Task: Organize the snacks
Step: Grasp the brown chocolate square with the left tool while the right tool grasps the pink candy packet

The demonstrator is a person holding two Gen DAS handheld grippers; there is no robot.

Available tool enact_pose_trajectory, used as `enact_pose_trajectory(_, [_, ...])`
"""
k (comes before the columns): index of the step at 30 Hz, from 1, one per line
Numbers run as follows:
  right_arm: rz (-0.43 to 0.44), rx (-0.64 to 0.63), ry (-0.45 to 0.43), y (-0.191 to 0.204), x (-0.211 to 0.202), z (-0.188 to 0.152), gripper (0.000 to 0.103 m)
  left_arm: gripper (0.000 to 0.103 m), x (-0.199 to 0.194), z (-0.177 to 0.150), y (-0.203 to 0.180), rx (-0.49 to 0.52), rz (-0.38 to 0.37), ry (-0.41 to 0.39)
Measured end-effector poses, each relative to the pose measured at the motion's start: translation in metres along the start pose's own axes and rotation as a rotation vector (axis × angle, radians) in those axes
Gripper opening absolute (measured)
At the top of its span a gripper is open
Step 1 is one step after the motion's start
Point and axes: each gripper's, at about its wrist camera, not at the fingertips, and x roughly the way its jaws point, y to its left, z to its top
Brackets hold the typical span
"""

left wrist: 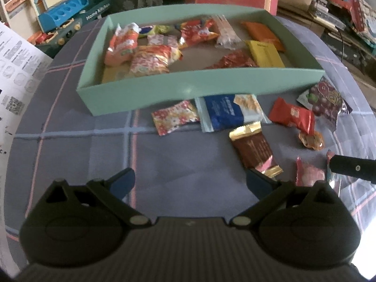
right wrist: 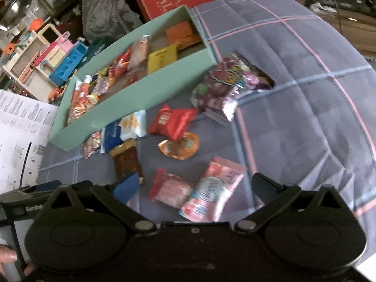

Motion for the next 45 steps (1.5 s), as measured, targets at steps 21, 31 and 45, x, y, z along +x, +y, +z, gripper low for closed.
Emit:
enact_pose_trajectory(21, [-0.072,-0.084,-0.064,0.002,0.003,-0.026,0.047,0.103,0.052,0.018,-0.047,0.049,0.044,0.001])
enact_pose_trajectory(31, [-0.157,-0.24,-0.111,0.025,0.013,-0.031,0.036,0.103,0.049,0.012,0.005,-0.064,0.06,0.013])
enact_pose_trajectory(45, [-0.254,-0.387,-0.155,0.032,0.015,-0.048,0.034,0.097,0.041,-0.002,0.01,-0.024,0.039,-0.009])
